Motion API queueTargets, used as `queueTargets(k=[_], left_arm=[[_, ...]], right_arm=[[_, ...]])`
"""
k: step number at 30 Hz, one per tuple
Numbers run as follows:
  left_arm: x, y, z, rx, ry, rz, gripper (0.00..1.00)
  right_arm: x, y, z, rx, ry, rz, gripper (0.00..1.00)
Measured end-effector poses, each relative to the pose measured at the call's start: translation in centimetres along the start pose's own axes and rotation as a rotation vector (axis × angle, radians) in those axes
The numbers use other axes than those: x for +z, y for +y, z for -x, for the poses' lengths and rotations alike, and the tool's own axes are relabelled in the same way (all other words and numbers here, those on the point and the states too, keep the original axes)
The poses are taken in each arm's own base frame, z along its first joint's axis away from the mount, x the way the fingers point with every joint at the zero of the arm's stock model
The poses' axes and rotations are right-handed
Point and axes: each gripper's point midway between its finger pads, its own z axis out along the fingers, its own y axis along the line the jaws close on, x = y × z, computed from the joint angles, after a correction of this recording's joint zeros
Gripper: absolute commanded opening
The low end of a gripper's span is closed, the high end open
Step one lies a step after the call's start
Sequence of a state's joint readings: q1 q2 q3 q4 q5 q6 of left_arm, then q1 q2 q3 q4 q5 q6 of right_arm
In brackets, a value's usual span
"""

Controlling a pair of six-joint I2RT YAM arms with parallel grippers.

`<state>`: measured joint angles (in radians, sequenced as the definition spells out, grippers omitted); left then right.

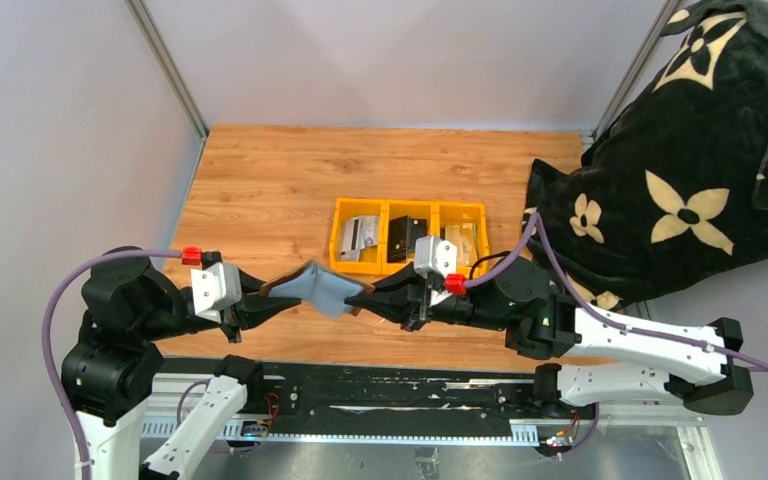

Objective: Take the credit cards out of the card holder
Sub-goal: Remove the credit card from the card holder.

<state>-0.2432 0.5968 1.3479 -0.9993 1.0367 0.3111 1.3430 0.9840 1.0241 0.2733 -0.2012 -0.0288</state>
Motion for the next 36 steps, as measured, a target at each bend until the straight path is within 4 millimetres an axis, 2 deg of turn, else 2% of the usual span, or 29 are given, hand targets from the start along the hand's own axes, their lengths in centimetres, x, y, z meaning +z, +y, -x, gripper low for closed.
queueTargets(k=[1, 2, 4, 5, 6, 9, 14, 16, 18, 19, 22, 25, 27, 28, 30, 36], left_arm=[[-0.1, 0.1, 0.0, 0.006, 0.002, 0.01, 0.17], [-0.1, 0.4, -0.2, 0.011, 0.007, 0.024, 0.29], [-0.1, 0.9, -0.3, 0.017, 0.014, 0.05, 0.4], [-0.1, 1.2, -0.5, 0.017, 0.021, 0.064, 0.48], [-0.1, 1.5, -0.7, 0.011, 0.029, 0.081, 0.59], [0.0, 2.3, -1.6, -0.004, 0.047, 0.116, 0.79], [0.2, 3.3, -2.3, -0.017, 0.042, 0.163, 0.87], [0.3, 3.6, -2.4, -0.025, 0.035, 0.176, 0.84], [0.3, 4.0, -2.6, -0.032, 0.033, 0.195, 0.76], [0.3, 4.2, -2.6, -0.036, 0.034, 0.206, 0.7], [0.2, 4.9, -3.0, -0.042, 0.043, 0.246, 0.43], [-0.1, 5.4, -3.1, -0.047, 0.041, 0.289, 0.27], [-0.3, 5.6, -3.0, -0.049, 0.032, 0.313, 0.17], [-0.3, 5.5, -2.9, -0.05, 0.022, 0.32, 0.14], [-0.4, 5.5, -2.6, -0.051, 0.008, 0.324, 0.1], [-0.1, 5.2, -1.6, -0.06, -0.031, 0.305, 0.05]], right_arm=[[0.2, 0.1, 0.0, -0.013, 0.001, -0.012, 0.0], [0.5, 0.1, 0.0, -0.021, 0.005, -0.023, 0.0], [1.1, 0.0, -0.1, -0.035, 0.016, -0.046, 0.0], [1.6, -0.1, -0.3, -0.039, 0.028, -0.064, 0.0], [2.1, -0.4, -0.5, -0.047, 0.041, -0.094, 0.0], [3.3, -1.3, -1.0, -0.062, 0.09, -0.185, 0.0], [5.8, -2.0, -1.6, -0.074, 0.174, -0.306, 0.0], [6.5, -2.0, -1.9, -0.069, 0.197, -0.338, 0.0], [7.1, -2.0, -2.1, -0.061, 0.209, -0.362, 0.0], [7.3, -2.0, -2.3, -0.058, 0.213, -0.371, 0.0], [7.3, -2.2, -2.5, -0.055, 0.223, -0.397, 0.0], [6.9, -2.8, -2.7, -0.051, 0.233, -0.435, 0.01], [6.7, -2.9, -2.5, -0.047, 0.231, -0.441, 0.11], [6.6, -2.9, -2.4, -0.044, 0.233, -0.44, 0.21], [6.4, -2.8, -2.1, -0.026, 0.222, -0.438, 0.29], [5.3, -2.1, -0.8, 0.056, 0.157, -0.384, 0.3]])
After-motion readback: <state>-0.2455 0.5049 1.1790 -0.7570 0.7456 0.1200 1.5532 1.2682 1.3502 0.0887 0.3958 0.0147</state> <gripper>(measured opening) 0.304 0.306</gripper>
